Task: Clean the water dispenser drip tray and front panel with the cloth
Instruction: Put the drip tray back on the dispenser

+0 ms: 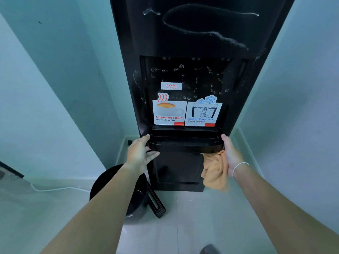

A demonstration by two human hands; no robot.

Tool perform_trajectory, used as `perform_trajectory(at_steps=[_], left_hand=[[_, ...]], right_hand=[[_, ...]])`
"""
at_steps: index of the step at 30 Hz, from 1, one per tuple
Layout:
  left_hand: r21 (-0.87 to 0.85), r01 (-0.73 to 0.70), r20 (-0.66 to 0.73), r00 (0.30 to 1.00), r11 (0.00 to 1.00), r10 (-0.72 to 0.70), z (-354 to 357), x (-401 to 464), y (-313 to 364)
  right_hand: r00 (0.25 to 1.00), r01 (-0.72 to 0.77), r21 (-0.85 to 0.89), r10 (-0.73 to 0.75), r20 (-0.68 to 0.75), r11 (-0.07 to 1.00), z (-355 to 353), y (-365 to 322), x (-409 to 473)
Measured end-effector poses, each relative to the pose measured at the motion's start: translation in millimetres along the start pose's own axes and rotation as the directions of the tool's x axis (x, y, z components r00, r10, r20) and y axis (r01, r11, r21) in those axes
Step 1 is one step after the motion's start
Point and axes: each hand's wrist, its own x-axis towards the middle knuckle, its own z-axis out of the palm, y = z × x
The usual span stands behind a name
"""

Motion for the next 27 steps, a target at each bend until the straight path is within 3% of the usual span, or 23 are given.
perform_trajectory(at_steps=[6, 12, 15, 19, 22, 24, 27], left_hand=[[0.015, -0.02, -0.019, 1.0, 1.0, 0.02, 1, -3, -1], [-0.005, -0.018, 0.021, 1.0, 1.0, 0.018, -5, -15, -9], [0.059, 0.011, -0.014, 1.0, 0.998, -0.01, -20, -22, -14], [0.274, 0.052, -0.01, 0.999, 0.96, -0.051, -48, -28, -27], [0.391, 0.161, -0.006, 0.985, 0.906, -0.172, -64, -30, -39], [0.409, 0.255, -0.002, 0.96, 0.876, -0.279, -73, -30, -46], [0.291, 0.366, 0.037, 0.919, 0.884, -0.392, -86, -27, -51]], right_hand=[[1.0, -0.022, -0.02, 0.022, -0.003, 1.0, 0, 1, -2], [0.989, -0.026, 0.242, -0.011, 0.148, 0.97, 7, 23, -16], [0.989, -0.077, 0.326, 0.031, 0.143, 0.942, 19, 42, -25], [0.972, -0.086, 0.276, 0.02, 0.235, 0.957, 48, 67, -45], [0.959, -0.02, 0.162, -0.027, 0.282, 0.987, 77, 79, -58], [0.94, 0.009, 0.109, -0.045, 0.337, 0.994, 99, 87, -67], [0.917, -0.011, 0.068, -0.017, 0.399, 0.998, 128, 93, -79]])
